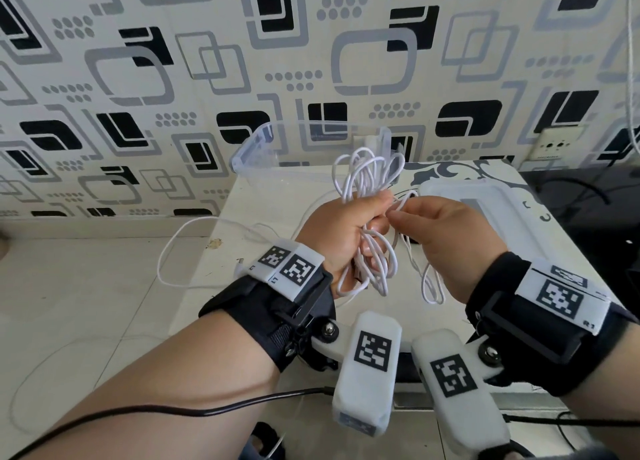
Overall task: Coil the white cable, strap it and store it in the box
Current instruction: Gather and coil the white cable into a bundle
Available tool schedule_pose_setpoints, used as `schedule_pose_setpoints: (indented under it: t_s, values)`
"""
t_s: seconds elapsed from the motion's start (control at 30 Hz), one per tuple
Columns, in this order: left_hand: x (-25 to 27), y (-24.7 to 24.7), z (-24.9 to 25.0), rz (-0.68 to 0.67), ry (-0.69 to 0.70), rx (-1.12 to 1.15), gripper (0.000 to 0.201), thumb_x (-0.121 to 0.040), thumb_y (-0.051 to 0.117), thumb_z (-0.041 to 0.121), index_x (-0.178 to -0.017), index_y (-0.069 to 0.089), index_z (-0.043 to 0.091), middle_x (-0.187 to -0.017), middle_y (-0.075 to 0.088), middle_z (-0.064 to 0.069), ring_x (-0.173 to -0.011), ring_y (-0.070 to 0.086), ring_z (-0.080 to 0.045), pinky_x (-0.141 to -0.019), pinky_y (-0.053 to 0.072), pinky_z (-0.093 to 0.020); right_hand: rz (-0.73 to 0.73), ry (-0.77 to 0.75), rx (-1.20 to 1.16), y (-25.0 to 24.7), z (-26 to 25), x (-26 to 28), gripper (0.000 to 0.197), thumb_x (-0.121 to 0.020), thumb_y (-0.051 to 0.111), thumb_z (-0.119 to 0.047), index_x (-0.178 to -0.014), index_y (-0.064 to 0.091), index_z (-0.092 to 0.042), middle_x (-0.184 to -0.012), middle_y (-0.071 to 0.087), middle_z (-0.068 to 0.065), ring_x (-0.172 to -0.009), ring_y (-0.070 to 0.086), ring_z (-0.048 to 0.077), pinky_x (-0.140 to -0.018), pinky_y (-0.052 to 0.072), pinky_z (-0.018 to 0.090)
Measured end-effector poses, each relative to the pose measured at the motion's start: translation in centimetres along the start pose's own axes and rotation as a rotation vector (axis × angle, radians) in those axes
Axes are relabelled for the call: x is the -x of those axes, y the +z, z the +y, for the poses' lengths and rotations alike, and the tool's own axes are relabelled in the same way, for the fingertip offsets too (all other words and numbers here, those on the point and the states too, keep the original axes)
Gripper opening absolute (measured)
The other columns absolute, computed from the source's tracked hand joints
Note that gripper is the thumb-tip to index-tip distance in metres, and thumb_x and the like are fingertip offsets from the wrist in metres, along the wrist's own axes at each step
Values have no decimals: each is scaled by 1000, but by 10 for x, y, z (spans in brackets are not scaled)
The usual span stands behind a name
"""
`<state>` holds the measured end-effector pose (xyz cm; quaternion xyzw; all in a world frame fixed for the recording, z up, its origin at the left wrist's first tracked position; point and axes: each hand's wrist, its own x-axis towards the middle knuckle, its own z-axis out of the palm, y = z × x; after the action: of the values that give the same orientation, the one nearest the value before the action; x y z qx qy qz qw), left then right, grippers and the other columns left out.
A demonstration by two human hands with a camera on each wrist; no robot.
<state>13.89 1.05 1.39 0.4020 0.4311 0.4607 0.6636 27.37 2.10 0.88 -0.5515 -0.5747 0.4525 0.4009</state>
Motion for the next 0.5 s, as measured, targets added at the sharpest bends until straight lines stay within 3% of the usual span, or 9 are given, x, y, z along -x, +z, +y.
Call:
schedule_pose_setpoints:
  t_s: [0.1, 0.2, 0.27, 0.33, 0.4, 0.5]
  values:
    - [-6, -6, -4, 140, 47, -33, 40, -69, 63, 38, -42, 43, 17, -41, 35, 0, -29, 35, -14, -44, 35, -24, 22, -89, 123, -2, 0, 2, 13, -84, 62, -25, -72, 66, -22, -70, 51, -11, -44, 46, -4, -42, 31, 5]
    - [-9, -10, -7, 258, 70, -53, 36, -64, 68, 40, -38, 52, 21, -45, 45, 1, -33, 41, -18, -55, 36, -35, 2, -182, 271, -2, -4, 5, 12, -85, 61, -26, -74, 63, -32, -85, 52, -14, -64, 48, -15, -55, 33, -1]
    - [-9, -10, -7, 267, 72, -64, 32, -64, 68, 39, -40, 56, 20, -47, 50, -1, -36, 45, -19, -56, 38, -35, -20, -221, 341, 0, -4, 7, 9, -84, 61, -28, -79, 64, -35, -94, 56, -9, -82, 52, -4, -70, 37, 7]
    - [-10, -10, -8, 247, 75, -91, 32, -68, 68, 38, -45, 58, 19, -48, 54, -1, -40, 49, -20, -56, 41, -32, -50, -226, 390, 1, -3, 9, 6, -83, 60, -34, -83, 66, -33, -98, 56, -5, -94, 52, 13, -81, 41, 25]
    - [-9, -9, -8, 229, 88, -126, 30, -73, 69, 38, -55, 63, 15, -53, 60, -4, -52, 56, -26, -63, 47, -34, -85, -224, 429, 3, -2, 11, 13, -81, 57, -40, -85, 66, -31, -91, 54, -7, -91, 51, 16, -81, 42, 31]
    - [-7, -8, -7, 209, 83, -127, 28, -74, 70, 40, -69, 68, 12, -66, 65, -11, -70, 60, -32, -75, 50, -42, -109, -222, 435, 2, -4, 11, 16, -80, 54, -43, -80, 65, -31, -81, 51, -10, -79, 51, 13, -75, 42, 31]
